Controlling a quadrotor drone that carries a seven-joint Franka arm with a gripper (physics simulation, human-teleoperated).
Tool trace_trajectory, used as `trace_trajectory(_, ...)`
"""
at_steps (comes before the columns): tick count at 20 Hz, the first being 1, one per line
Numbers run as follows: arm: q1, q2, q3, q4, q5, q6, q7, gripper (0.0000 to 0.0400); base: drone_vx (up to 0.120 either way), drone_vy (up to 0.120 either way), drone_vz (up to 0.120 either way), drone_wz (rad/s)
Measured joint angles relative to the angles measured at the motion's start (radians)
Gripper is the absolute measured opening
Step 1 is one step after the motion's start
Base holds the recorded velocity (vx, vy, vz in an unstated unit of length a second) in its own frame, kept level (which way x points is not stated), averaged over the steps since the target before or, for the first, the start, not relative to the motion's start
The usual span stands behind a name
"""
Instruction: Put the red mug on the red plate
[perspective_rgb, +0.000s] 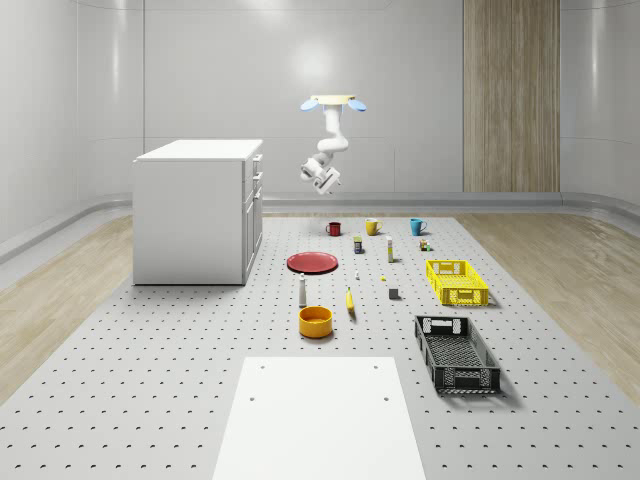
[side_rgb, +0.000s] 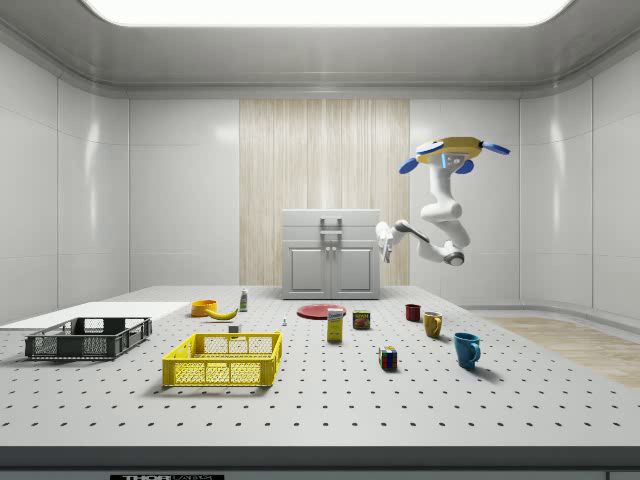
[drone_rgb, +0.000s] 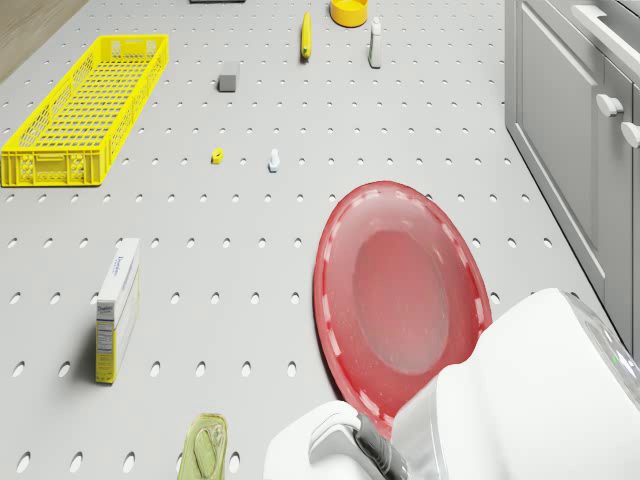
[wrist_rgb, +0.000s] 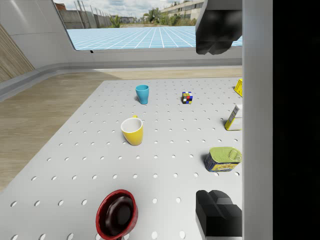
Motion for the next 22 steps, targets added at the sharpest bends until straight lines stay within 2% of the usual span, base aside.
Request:
trace_trajectory(4, -0.197, -0.05, 0.116, -0.089, -0.205, -0.091, 0.14, 0.04, 0.05, 0.01, -0.12, 0.0)
trace_trajectory(9, -0.351, -0.102, 0.192, -0.123, -0.303, -0.158, 0.241, 0.04, -0.12, 0.12, -0.12, 0.0)
trace_trajectory(14, -0.427, -0.141, 0.23, -0.131, -0.328, -0.177, 0.292, 0.04, -0.12, 0.12, -0.12, 0.0)
trace_trajectory(20, -0.47, -0.179, 0.254, -0.131, -0.326, -0.169, 0.323, 0.04, -0.12, 0.12, -0.12, 0.0)
trace_trajectory(22, -0.479, -0.191, 0.26, -0.131, -0.323, -0.162, 0.33, 0.04, -0.12, 0.0, -0.12, 0.0)
